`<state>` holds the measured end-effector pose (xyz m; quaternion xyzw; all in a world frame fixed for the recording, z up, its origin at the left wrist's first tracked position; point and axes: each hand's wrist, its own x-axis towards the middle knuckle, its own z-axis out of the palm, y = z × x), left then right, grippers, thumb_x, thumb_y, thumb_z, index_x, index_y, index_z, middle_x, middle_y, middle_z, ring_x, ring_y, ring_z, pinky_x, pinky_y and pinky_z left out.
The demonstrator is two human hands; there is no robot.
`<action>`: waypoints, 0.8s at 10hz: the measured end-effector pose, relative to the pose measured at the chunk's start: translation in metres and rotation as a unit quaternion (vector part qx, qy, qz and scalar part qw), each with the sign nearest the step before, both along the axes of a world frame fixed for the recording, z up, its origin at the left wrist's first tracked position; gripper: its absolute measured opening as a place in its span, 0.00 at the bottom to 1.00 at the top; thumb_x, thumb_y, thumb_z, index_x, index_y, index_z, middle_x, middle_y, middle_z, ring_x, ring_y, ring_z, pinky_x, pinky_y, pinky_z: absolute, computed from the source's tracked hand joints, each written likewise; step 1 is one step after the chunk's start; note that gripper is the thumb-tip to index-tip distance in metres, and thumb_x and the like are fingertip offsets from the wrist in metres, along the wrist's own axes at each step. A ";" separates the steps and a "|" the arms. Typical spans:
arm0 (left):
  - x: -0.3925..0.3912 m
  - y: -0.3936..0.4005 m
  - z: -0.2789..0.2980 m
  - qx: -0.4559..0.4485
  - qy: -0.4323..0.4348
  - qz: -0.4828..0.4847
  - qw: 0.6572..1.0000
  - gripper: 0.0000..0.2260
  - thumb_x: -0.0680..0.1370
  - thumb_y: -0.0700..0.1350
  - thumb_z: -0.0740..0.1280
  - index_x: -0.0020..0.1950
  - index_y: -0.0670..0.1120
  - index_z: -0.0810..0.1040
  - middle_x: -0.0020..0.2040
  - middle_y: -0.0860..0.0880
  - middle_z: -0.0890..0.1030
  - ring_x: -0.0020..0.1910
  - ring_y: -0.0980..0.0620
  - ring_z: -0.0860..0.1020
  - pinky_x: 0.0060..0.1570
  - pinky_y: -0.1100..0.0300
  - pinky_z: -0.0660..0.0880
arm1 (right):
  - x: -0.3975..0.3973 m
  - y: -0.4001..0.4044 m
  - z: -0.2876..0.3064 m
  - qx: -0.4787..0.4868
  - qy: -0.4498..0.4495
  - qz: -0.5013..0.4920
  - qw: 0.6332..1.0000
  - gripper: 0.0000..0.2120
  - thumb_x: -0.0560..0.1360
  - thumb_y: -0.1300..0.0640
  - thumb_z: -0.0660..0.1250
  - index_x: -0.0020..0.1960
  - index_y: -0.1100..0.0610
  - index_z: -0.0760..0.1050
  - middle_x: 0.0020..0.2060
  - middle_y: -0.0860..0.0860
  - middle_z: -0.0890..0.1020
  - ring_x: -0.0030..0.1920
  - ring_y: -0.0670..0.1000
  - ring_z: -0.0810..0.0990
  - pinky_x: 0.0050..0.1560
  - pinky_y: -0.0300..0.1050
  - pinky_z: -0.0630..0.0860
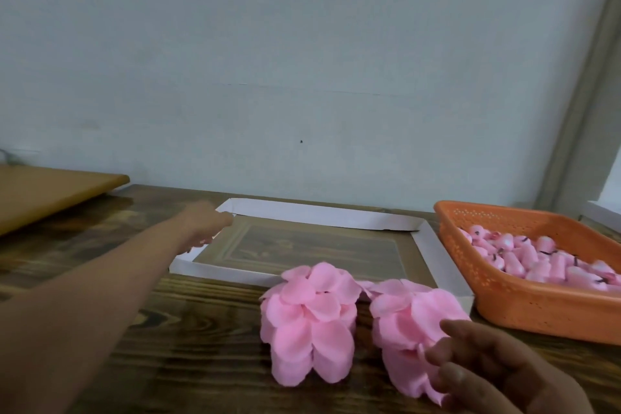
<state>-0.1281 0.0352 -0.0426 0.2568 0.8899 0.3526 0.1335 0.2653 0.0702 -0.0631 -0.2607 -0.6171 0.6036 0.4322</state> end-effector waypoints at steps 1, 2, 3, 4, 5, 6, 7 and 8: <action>0.000 0.005 -0.010 -0.096 -0.011 -0.024 0.995 0.09 0.79 0.38 0.54 0.52 0.36 0.71 0.35 0.43 0.70 0.29 0.50 0.65 0.30 0.61 0.62 | -0.001 0.004 0.001 0.005 -0.001 0.002 1.000 0.48 0.26 0.44 0.80 0.42 0.68 0.80 0.32 0.65 0.82 0.29 0.58 0.82 0.26 0.40 0.77; 0.005 0.012 -0.019 -0.190 0.036 -0.029 0.981 0.11 0.80 0.35 0.52 0.59 0.38 0.71 0.45 0.43 0.73 0.38 0.50 0.72 0.30 0.62 0.69 | -0.004 0.009 0.002 0.016 -0.002 0.012 1.000 0.43 0.27 0.41 0.80 0.38 0.61 0.83 0.32 0.65 0.82 0.30 0.59 0.82 0.31 0.40 0.78; 0.008 0.020 -0.025 -0.305 0.140 -0.014 0.942 0.14 0.80 0.36 0.57 0.65 0.37 0.73 0.57 0.43 0.76 0.51 0.49 0.74 0.55 0.61 0.73 | -0.010 0.009 0.007 0.022 0.012 0.026 0.999 0.35 0.26 0.37 0.79 0.31 0.51 0.84 0.31 0.63 0.82 0.31 0.58 0.82 0.33 0.38 0.78; 0.005 0.022 -0.028 -0.368 0.177 -0.008 0.913 0.15 0.80 0.40 0.57 0.66 0.39 0.71 0.65 0.43 0.72 0.62 0.46 0.72 0.61 0.59 0.69 | -0.014 0.010 0.006 0.055 0.020 0.013 0.998 0.34 0.29 0.35 0.79 0.32 0.50 0.84 0.31 0.62 0.82 0.31 0.58 0.82 0.32 0.37 0.78; 0.003 0.019 -0.028 -0.383 0.222 -0.026 0.896 0.15 0.80 0.41 0.57 0.66 0.42 0.72 0.65 0.45 0.74 0.64 0.46 0.72 0.57 0.60 0.69 | -0.017 0.010 0.006 0.080 0.020 0.006 0.997 0.33 0.32 0.33 0.79 0.33 0.49 0.84 0.31 0.61 0.83 0.32 0.59 0.83 0.32 0.38 0.78; -0.005 0.018 -0.036 -0.392 0.255 -0.019 0.884 0.17 0.79 0.40 0.55 0.67 0.44 0.71 0.67 0.44 0.72 0.64 0.45 0.70 0.60 0.55 0.68 | -0.018 0.011 0.005 0.083 0.024 0.007 0.996 0.33 0.32 0.33 0.79 0.33 0.49 0.84 0.31 0.62 0.82 0.31 0.59 0.82 0.32 0.37 0.77; -0.007 0.014 -0.042 -0.408 0.257 0.009 0.876 0.21 0.78 0.40 0.54 0.72 0.45 0.65 0.73 0.41 0.61 0.71 0.41 0.58 0.67 0.41 0.59 | -0.015 0.012 0.005 0.094 0.014 0.008 0.995 0.33 0.33 0.33 0.78 0.34 0.48 0.84 0.31 0.61 0.83 0.30 0.57 0.82 0.32 0.37 0.77; -0.008 0.015 -0.046 -0.396 0.259 0.028 0.880 0.24 0.78 0.39 0.53 0.76 0.44 0.59 0.78 0.40 0.47 0.76 0.36 0.42 0.69 0.31 0.46 | -0.016 0.010 0.005 0.096 0.017 -0.001 0.995 0.32 0.32 0.33 0.78 0.32 0.48 0.84 0.30 0.60 0.83 0.29 0.55 0.82 0.30 0.36 0.77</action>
